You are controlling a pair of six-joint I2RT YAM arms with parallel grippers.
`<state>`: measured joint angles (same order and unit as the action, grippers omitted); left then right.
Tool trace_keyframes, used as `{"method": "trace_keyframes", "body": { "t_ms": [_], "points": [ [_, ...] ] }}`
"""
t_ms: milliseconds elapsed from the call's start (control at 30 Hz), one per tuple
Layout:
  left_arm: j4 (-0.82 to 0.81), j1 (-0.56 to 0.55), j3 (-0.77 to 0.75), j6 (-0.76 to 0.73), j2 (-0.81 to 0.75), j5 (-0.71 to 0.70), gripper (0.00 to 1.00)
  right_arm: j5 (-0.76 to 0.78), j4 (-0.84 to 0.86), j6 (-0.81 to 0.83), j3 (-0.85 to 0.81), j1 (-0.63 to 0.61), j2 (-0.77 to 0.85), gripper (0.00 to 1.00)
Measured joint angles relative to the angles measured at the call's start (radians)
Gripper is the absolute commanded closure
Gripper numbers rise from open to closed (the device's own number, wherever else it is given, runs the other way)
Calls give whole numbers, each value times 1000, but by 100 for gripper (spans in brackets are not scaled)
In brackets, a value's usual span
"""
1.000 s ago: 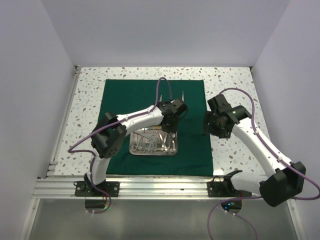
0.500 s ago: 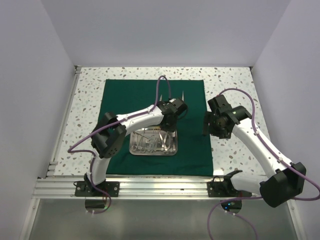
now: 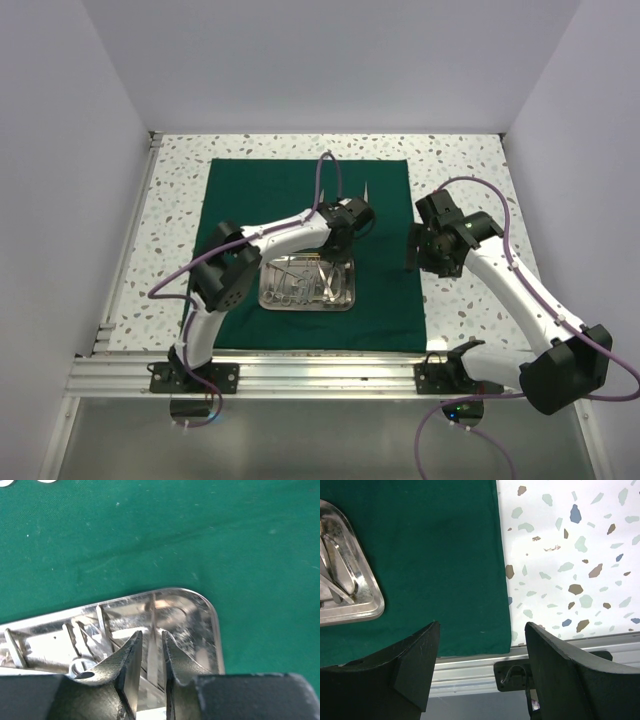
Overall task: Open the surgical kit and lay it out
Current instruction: Pick up the medical item from the container.
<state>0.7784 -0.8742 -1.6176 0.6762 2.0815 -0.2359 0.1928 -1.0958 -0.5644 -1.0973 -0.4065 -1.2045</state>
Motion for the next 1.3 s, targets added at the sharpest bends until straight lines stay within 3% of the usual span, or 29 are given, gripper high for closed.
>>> {"method": "trace_keyframes", "body": {
  "t_ms": [100,200,600,900,1300],
  "points": [
    [0,10,0,-8,22,0,82,0,0,0,0,0,0,27],
    [-2,19,0,-17,34,0,100,0,0,0,0,0,0,27],
    [38,23,-1,-72,15,-74,100,0,6,-5,5,0,0,27],
    [180,-19,-134,-148,-85,-343,100,-2,25,-12,33,0,-1,27],
    [433,-221,-166,-110,-49,-764,100,-13,73,-21,79,0,-2,27]
  ]
}}
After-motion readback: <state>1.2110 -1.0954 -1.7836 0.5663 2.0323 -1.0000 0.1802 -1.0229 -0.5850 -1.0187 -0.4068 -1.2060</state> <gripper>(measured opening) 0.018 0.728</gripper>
